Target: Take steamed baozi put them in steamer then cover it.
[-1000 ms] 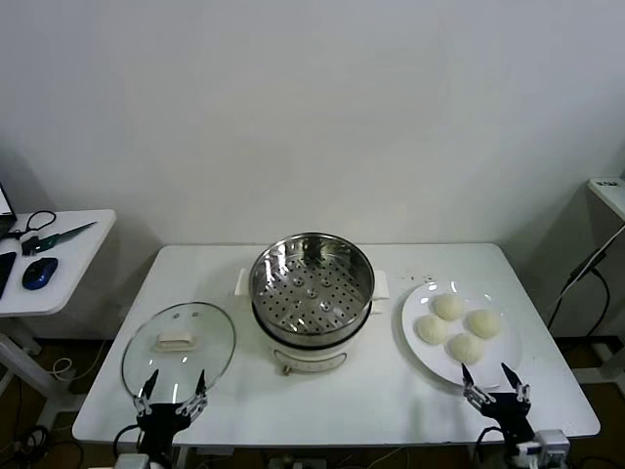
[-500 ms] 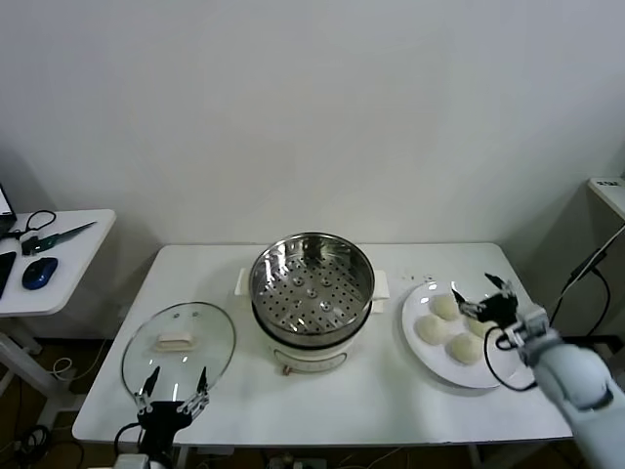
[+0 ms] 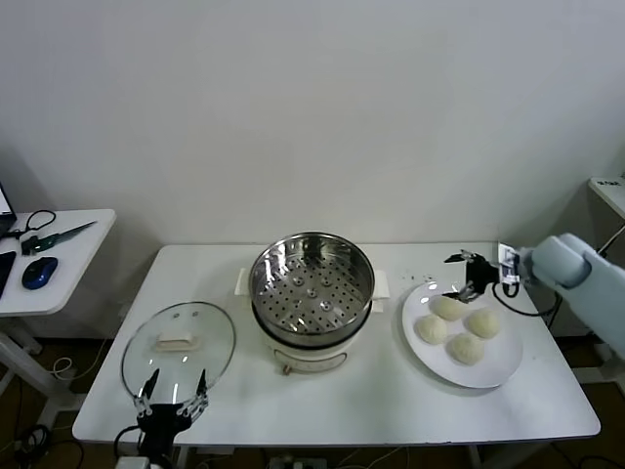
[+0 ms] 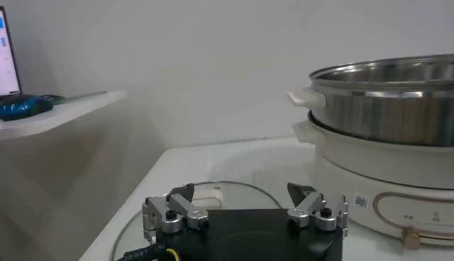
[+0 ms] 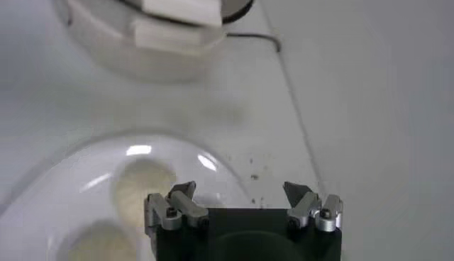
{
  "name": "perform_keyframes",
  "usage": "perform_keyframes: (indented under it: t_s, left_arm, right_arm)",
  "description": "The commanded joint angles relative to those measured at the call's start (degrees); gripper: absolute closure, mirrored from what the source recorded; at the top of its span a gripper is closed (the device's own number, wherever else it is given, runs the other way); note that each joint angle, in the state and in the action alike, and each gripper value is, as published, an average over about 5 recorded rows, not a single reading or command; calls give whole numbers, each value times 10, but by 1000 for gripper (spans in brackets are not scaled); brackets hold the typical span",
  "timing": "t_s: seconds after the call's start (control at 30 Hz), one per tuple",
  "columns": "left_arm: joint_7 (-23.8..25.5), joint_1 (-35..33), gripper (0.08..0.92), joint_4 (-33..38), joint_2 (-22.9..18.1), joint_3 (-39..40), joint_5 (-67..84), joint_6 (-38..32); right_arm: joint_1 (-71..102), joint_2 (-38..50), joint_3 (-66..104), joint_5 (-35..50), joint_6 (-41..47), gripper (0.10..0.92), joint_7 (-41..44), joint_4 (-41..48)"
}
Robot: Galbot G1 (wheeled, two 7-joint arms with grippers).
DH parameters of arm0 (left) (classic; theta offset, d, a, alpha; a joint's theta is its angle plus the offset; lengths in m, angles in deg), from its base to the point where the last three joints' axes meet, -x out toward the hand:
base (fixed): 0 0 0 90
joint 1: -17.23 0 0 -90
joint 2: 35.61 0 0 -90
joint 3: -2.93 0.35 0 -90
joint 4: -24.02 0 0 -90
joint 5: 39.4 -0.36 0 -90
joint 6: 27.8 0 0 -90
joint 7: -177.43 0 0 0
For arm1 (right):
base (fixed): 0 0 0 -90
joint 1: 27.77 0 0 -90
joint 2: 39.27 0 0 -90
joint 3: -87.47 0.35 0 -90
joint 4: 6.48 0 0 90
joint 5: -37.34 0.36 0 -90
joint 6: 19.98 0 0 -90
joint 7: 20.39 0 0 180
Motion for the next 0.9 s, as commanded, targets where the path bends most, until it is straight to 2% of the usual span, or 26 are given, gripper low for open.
perform_keyframes:
  t_s: [0.03, 0.4, 0.9]
  left_arm:
    - [0, -1, 177, -2, -1, 0, -2, -1]
    - [-2, -8, 177, -7, 0, -2, -2, -7]
    - [-3, -13, 177, -10, -1, -1, -5, -10]
  right_arm:
    - [-172, -41, -213, -25, -12, 203, 112, 95]
    - [-25, -110, -93, -42, 1, 203, 74, 173]
    - [30, -210, -10, -154, -32, 203, 38, 284]
